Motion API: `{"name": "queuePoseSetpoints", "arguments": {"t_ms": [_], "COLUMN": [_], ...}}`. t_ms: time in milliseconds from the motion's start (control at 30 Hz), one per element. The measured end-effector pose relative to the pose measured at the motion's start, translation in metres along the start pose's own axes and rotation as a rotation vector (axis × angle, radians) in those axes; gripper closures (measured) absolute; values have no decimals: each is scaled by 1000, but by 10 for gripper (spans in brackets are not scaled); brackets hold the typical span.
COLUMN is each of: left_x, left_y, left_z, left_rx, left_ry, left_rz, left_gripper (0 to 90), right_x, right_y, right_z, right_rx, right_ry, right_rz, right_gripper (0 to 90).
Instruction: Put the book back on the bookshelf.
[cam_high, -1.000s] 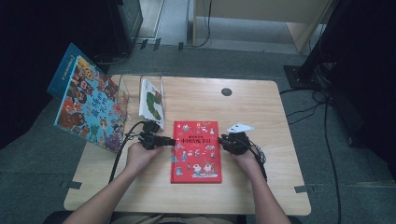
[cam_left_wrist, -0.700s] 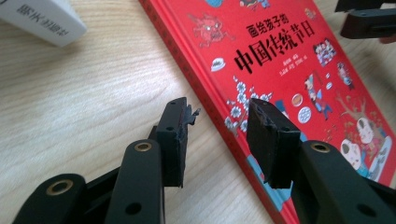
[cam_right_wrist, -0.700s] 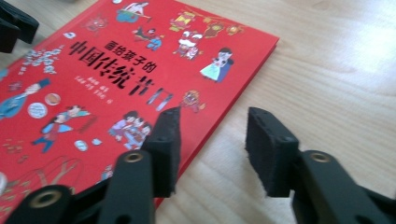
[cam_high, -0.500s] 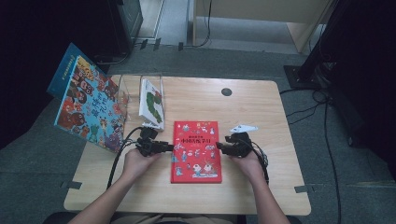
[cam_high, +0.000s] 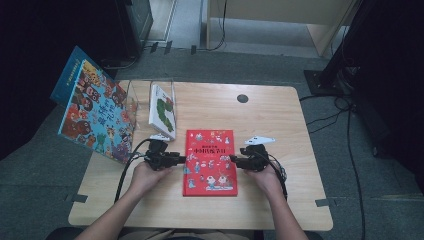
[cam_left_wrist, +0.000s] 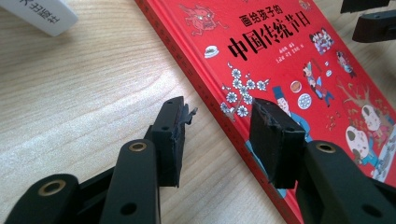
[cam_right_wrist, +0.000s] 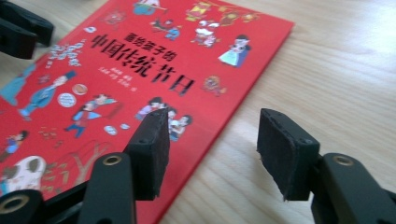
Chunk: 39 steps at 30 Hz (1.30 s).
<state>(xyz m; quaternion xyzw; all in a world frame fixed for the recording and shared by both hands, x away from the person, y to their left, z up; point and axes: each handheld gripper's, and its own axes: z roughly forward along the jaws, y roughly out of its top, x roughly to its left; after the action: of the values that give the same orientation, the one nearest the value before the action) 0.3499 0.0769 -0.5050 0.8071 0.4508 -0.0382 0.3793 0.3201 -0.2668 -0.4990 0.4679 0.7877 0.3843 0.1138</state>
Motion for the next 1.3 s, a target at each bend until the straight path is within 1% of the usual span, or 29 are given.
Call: {"name": "queuePoseSetpoints", "arguments": {"t_ms": [33, 100, 167, 233, 267, 333, 367, 400, 433, 467, 533, 600, 733, 900, 1067, 1133, 1167, 1200, 1233, 1300], "left_x": [0, -1, -3, -4, -5, -5, -4, -4, -3, -3, -4, -6, -13, -16, -16, -16, -17, -17, -18, -18], "left_y": [0, 0, 0, 0, 0, 1, 2, 2, 3, 3, 4, 4, 3, 4, 4, 4, 3, 3, 3, 3], "left_z": [0, 0, 0, -1, 0, 0, -1, -1, -2, -2, -3, -3, -2, -2, 0, 1, 2, 2, 3, 4], "left_rx": [-1, -1, 0, 13, 18, 30, 45, 45, 55, 57, 62, 76, 86, 75, 81, 84, 88, 88, 89, 86], "left_ry": [3, 1, 11, 19, 14, -4, -5, -5, -2, 1, 6, 0, -8, -31, -33, -33, -26, -26, -28, -30], "left_rz": [-8, -23, -5, -10, -9, -19, -31, -31, -38, -43, -49, -45, -20, -17, -25, -22, -13, -13, -5, -7], "left_gripper": [557, 537, 534, 535, 534, 508, 507, 526, 539, 549, 522, 501, 482, 459, 447, 446, 444, 444, 445, 446], "right_x": [1, 4, 6, 8, 8, 9, 10, 10, 10, 10, 10, 11, 13, 13, 14, 12, 12, 12, 12, 13], "right_y": [0, 0, -1, -2, -2, -3, -3, -3, -3, -3, -4, -5, -5, -6, -6, -6, -6, -6, -6, -6], "right_z": [0, 0, 1, 1, 1, 1, 1, 1, 0, 0, 1, 1, 2, 5, 8, 9, 9, 10, 10, 11], "right_rx": [-2, -1, 4, 12, 16, 19, 21, 21, 23, 25, 32, 45, 45, 58, 59, 56, 57, 58, 58, 56], "right_ry": [-9, -9, -22, -17, -15, -6, -6, -6, -6, -8, -4, -5, -2, 2, 12, 22, 28, 34, 35, 40], "right_rz": [-7, -5, -9, 1, 4, 5, -5, -5, -12, -11, -11, -14, -17, -18, 0, 7, 17, 25, 27, 25], "right_gripper": [431, 416, 387, 387, 388, 398, 410, 410, 435, 442, 442, 443, 440, 432, 428, 427, 425, 424, 423, 422]}}
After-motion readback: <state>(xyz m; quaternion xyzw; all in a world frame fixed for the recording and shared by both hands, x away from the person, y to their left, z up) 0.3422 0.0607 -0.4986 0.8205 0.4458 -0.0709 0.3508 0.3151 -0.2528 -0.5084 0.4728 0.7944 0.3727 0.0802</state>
